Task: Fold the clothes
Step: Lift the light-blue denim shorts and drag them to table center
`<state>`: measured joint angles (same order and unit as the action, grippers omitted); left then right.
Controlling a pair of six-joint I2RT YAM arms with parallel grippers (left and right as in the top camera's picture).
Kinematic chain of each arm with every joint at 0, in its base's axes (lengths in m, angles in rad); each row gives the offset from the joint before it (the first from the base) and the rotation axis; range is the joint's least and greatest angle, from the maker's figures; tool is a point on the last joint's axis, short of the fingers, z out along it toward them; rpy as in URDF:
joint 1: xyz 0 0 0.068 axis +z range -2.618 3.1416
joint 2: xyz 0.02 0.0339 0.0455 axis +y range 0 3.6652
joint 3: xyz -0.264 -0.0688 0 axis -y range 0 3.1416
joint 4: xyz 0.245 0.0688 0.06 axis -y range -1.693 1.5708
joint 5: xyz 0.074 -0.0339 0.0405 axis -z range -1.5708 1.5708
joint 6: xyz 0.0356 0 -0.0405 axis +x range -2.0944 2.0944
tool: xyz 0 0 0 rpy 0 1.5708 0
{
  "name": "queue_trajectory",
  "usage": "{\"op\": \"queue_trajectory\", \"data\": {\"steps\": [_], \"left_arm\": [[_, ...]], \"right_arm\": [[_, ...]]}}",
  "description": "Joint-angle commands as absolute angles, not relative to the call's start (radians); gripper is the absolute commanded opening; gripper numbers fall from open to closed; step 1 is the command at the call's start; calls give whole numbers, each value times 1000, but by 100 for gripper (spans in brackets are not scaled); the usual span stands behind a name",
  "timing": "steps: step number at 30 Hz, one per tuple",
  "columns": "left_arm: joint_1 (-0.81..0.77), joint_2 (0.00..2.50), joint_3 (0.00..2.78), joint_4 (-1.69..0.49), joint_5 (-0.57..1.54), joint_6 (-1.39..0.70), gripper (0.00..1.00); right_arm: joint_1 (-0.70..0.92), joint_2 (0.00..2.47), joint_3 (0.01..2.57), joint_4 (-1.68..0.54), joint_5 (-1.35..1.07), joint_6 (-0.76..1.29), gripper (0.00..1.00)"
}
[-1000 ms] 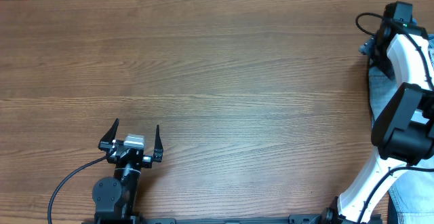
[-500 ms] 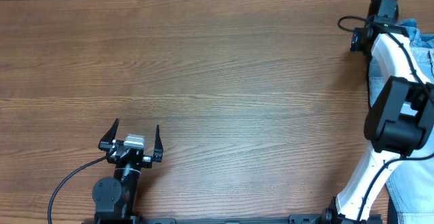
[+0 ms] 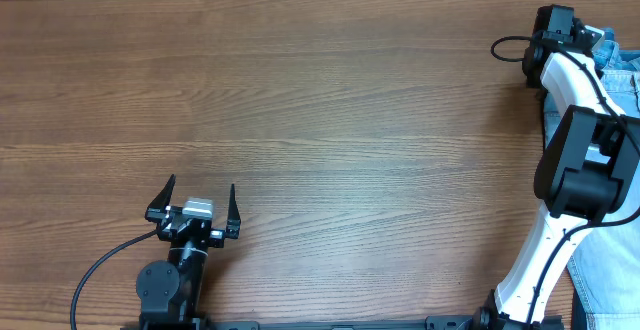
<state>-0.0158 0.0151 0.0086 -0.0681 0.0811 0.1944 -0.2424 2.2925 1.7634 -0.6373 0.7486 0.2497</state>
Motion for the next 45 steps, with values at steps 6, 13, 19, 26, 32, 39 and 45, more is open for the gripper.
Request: {"op": "queue_trajectory", "data": {"steps": [6,13,19,26,32,39,45], "left_arm": [[-21,7,6,-71,77,210,100],[-21,7,6,-71,77,210,100],[-21,7,6,-71,77,210,100],[-21,7,6,-71,77,210,100],[-21,7,6,-71,77,210,100],[-21,7,6,-71,77,210,100],[-21,7,6,-71,77,210,100]], "right_arm": [[-253,2291,1780,-721,855,263,13],[-249,2045,1782,-759,686,258,4],[-246,1847,1782,-765,561,178,4],[-38,1843,1782,-759,492,149,4],[241,1843,1782,-670,467,149,4],[580,1850,1781,-505,118,149,4],[769,1858,1780,-509,88,149,65]]}}
